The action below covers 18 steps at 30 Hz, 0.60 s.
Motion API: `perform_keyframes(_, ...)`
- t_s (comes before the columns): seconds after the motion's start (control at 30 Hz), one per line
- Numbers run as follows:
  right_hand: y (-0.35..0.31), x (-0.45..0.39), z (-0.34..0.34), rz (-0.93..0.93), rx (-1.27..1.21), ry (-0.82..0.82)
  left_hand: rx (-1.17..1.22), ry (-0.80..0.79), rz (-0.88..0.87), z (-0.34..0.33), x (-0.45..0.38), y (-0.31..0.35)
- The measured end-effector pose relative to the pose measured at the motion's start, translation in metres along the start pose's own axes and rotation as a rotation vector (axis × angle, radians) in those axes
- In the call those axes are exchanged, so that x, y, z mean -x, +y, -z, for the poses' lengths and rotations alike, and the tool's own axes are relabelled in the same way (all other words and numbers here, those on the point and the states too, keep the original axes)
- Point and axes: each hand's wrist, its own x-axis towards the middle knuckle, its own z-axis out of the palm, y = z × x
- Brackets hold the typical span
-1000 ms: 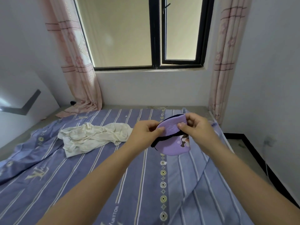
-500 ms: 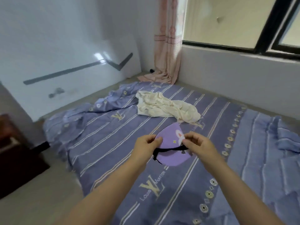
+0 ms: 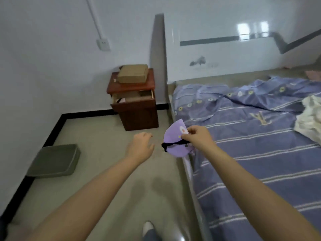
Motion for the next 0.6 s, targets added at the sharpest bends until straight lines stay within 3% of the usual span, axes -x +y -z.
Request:
perform_keyframes(0.13, -0.048, -0.099, -0.089, 0.048, 0.093, 0.023, -0.187, -0.020, 0.114, 0.039, -0.063, -0.109)
perform_keyframes(0.3, -0.084, -0.208, -0.160, -0.004, 0.205, -0.047, -0.224, -0.061, 0.221, 0.073, -0.139, -0.199)
perform_keyframes(0.47, -0.092, -0.354, -0.208, -0.282, -0.051, -0.063, -0.127, 0.021, 0.261, 0.076, -0.245, -0.266)
perform_keyframes(0.6, -0.076, -0.482, -0.258, -0.516, -0.293, -0.051, -0.116, -0.023, 0.333, 0.050, -0.350, -0.321)
